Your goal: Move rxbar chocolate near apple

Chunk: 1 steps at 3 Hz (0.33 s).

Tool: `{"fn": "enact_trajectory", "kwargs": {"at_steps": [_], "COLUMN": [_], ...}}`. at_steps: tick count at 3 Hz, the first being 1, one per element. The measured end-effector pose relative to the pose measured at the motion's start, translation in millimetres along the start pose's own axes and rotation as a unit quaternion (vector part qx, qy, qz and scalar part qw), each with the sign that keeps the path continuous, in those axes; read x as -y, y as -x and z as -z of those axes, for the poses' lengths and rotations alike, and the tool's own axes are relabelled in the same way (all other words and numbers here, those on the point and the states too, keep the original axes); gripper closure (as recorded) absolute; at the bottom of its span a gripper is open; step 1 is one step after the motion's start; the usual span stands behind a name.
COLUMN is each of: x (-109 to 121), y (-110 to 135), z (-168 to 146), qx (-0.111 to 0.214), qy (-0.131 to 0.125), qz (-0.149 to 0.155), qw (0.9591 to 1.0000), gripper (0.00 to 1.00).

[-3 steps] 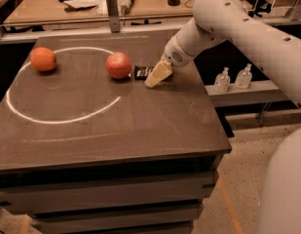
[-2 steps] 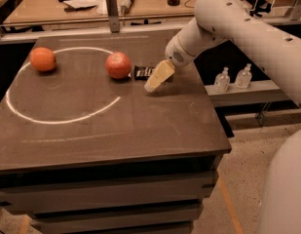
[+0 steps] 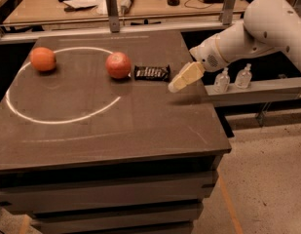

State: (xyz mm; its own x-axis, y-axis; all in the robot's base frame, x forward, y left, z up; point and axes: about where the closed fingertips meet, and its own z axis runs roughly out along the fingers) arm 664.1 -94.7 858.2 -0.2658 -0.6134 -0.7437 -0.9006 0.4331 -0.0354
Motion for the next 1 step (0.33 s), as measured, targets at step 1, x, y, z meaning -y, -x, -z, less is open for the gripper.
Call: {"fn": "enact_trajectory", "kwargs": {"at_steps": [1], "x": [0.2], "y": [-0.4], "z": [0.3], "qx": [0.0], "qy": [0.0], "qz": [-0.001], "qw": [1.0], "gripper": [0.0]}}
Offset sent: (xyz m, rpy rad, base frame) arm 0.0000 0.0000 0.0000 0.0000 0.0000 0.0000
